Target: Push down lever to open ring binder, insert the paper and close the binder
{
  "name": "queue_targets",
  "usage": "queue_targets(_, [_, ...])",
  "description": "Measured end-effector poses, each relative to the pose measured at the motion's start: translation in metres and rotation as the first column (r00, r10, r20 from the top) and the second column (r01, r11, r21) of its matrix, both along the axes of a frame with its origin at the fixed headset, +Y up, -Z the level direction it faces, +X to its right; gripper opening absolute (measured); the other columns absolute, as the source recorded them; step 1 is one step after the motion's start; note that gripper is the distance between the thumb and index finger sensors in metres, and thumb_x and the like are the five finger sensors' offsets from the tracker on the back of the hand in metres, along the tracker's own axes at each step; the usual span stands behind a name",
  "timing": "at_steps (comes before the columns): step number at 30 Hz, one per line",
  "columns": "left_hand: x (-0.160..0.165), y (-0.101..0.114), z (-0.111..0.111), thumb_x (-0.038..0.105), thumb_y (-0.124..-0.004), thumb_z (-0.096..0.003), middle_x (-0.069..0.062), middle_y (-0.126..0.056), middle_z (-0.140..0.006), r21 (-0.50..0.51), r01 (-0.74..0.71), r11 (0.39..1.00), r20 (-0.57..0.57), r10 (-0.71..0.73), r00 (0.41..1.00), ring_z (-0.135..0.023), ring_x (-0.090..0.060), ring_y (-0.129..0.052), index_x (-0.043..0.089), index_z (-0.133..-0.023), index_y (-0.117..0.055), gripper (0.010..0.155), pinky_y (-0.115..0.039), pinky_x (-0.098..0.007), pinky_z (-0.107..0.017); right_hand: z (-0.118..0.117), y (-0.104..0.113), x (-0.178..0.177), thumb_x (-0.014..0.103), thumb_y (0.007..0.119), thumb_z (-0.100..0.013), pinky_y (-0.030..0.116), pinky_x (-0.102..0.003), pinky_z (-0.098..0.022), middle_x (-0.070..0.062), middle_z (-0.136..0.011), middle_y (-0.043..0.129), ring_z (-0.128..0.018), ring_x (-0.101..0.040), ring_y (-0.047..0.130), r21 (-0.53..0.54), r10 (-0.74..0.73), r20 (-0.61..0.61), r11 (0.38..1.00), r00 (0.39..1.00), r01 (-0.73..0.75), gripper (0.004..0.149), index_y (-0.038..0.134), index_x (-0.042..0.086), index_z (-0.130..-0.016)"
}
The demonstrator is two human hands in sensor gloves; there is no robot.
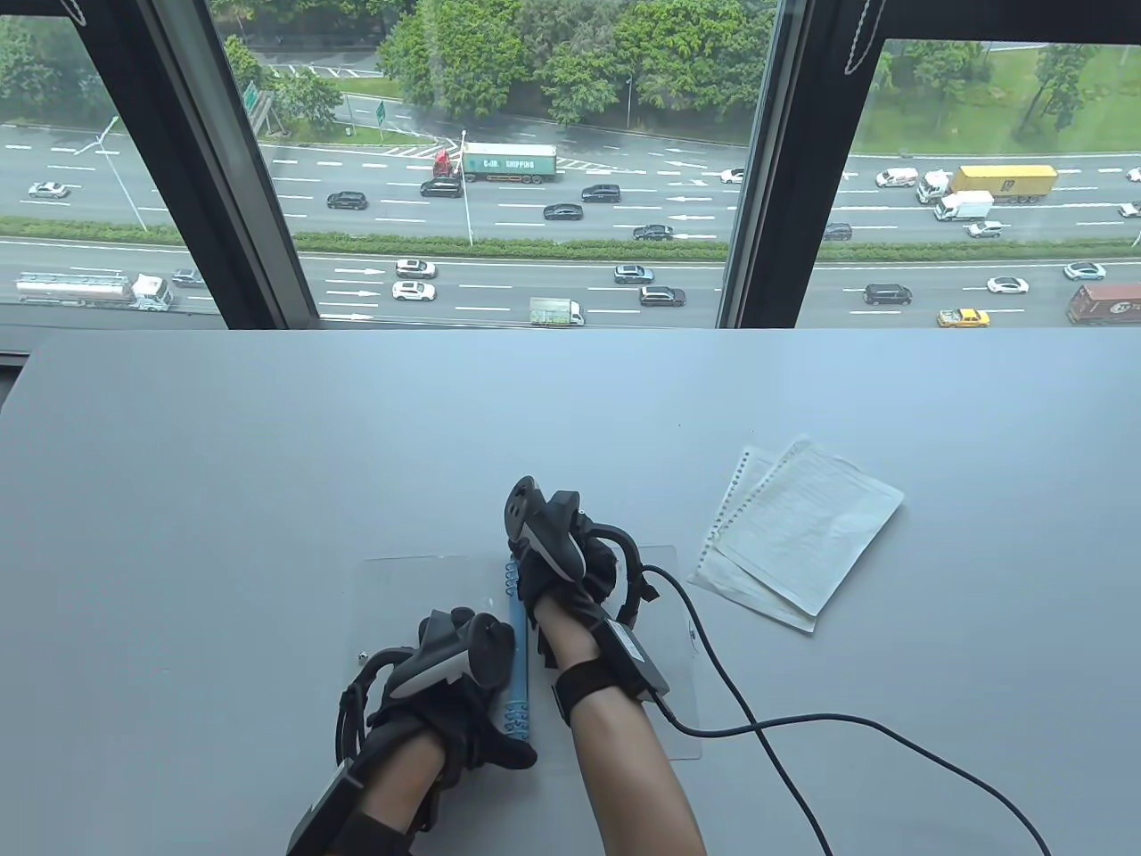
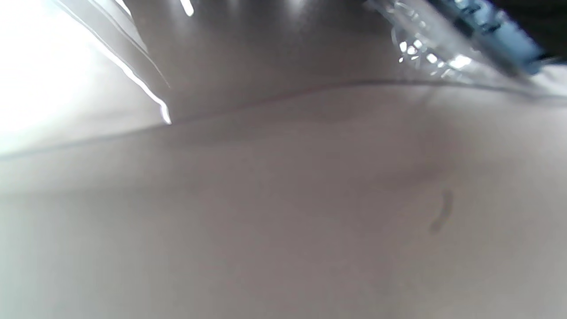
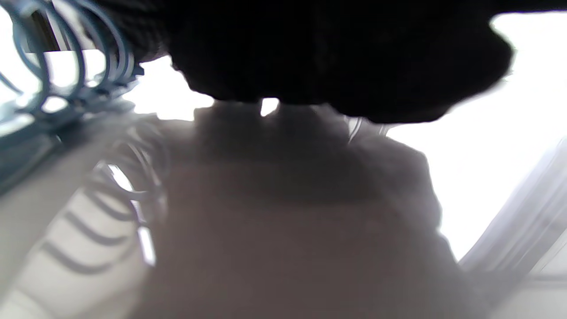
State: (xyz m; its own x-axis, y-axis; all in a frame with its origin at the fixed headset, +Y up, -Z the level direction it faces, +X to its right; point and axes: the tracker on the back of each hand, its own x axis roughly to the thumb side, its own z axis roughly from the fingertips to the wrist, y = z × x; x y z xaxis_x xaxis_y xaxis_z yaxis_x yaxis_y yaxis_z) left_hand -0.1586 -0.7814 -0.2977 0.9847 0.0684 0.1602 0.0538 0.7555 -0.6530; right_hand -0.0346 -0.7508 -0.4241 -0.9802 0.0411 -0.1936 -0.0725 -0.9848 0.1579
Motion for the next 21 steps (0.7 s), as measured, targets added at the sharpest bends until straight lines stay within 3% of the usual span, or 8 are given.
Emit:
queue_targets(16, [0.0031,0.0011,0.0010,0.083,-0.074,-0.0078,-0.009,0.009,-0.112,0.030,0.049,0.998,0.013,-0.049,0.999,-0.102,-0.045,0.001,0.036,-0.103,0.003,0.131,-0.027,-0.067,-0.072,-0.0032,0.0052,0.0014,0.059,0.064,-0.042,0.085,-0.028,0.001,-0.003,-0.031,0.098,-0.011,-0.022,0.099,-0.043,0.020,0.016,0.999,1.000,-0.020,0.046,0.094,0.024,-0.036])
queue_targets(21, [-0.0010,-0.0014,0.0016,0.084,-0.075,-0.0087,-0.007,0.011,-0.111,0.019,0.002,1.000,0.001,-0.002,1.000,-0.101,-0.044,0.005,0.038,-0.103,0.003,0.131,-0.023,-0.067,-0.072,0.0012,0.0033,0.0025,0.060,0.064,-0.042,0.085,-0.028,0.000,-0.002,-0.031,0.097,-0.012,-0.020,0.098,0.006,0.013,0.010,1.000,1.000,-0.013,0.046,0.094,0.025,-0.037])
